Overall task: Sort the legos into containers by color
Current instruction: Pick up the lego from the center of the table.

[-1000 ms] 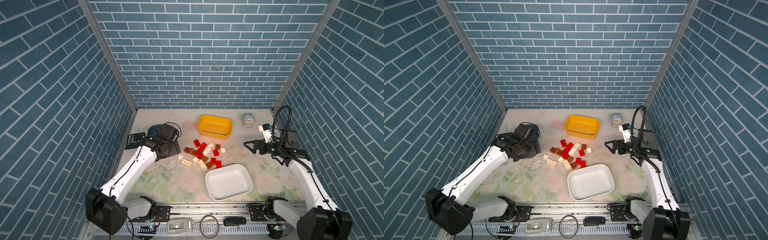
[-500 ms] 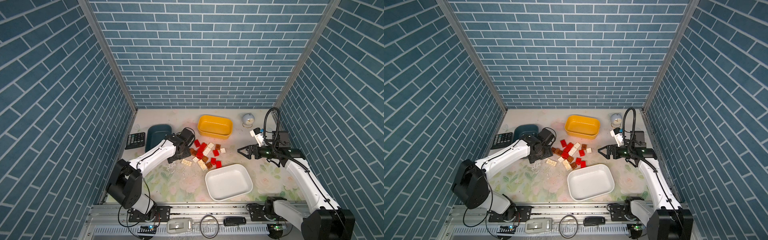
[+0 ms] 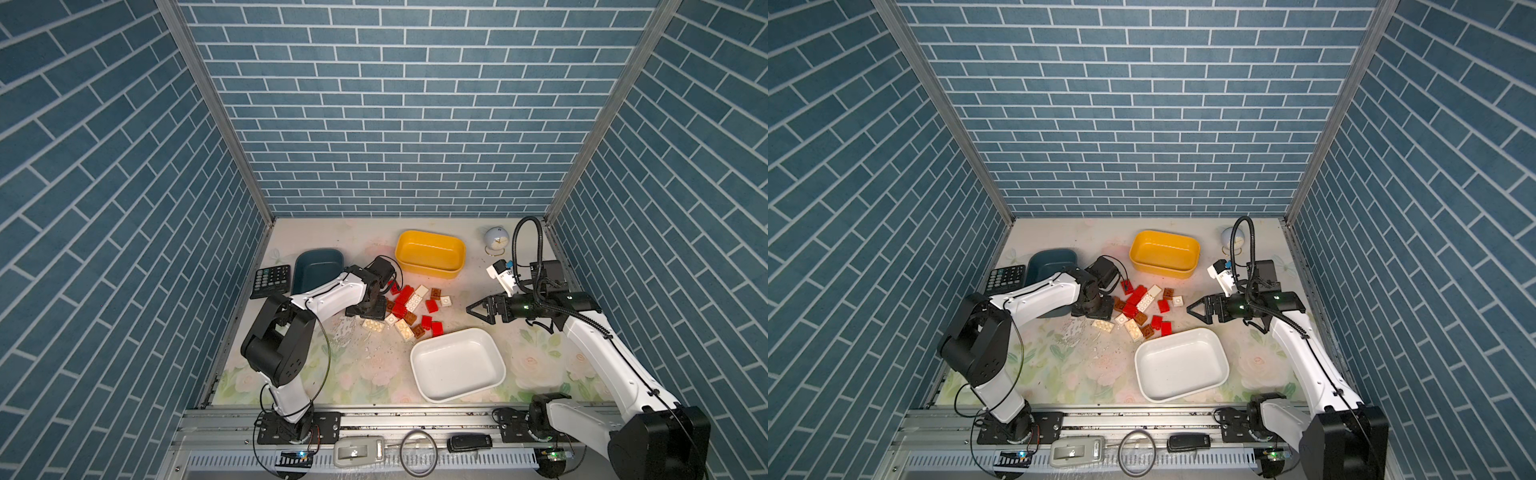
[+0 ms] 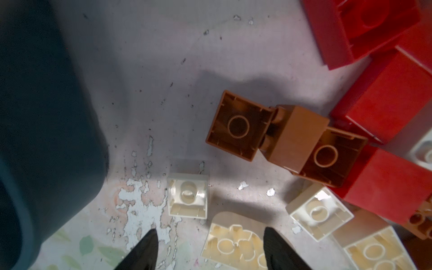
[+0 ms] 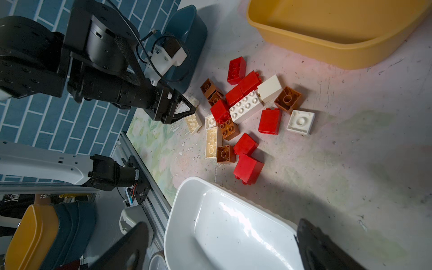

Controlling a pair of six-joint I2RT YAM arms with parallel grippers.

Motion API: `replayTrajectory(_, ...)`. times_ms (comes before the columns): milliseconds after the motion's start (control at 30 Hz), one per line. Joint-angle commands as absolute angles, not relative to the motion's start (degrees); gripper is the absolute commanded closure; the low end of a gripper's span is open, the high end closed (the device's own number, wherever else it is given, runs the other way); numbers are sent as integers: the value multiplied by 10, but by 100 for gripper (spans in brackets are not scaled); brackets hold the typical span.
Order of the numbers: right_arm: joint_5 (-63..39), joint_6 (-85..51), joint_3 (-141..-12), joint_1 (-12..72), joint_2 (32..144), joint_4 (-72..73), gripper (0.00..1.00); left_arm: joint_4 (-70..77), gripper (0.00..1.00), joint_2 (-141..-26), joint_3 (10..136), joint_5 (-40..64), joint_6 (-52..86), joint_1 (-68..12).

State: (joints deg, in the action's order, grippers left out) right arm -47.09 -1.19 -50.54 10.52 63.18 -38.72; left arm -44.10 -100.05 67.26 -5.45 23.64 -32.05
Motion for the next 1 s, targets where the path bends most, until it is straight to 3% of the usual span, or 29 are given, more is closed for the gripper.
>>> replayTrajectory(0, -468, 18, -523, 109, 635, -407, 1, -434, 31, -1011, 686, -24, 169, -307)
replayTrajectory(67, -468, 21, -525, 110, 639, -411, 1, -432, 38, -1021, 685, -16, 161, -296)
replayTrajectory(233, -471, 22, -526, 112, 643, -417, 1, -424, 39, -1027, 678, -2, 145, -274)
replayTrajectory(333, -476, 25, -530, 117, 648, -424, 1, -422, 46, -1037, 677, -3, 137, -266)
replayTrajectory(967, -472, 34, -547, 133, 666, -447, 1, -392, 63, -1051, 644, 44, 117, -238)
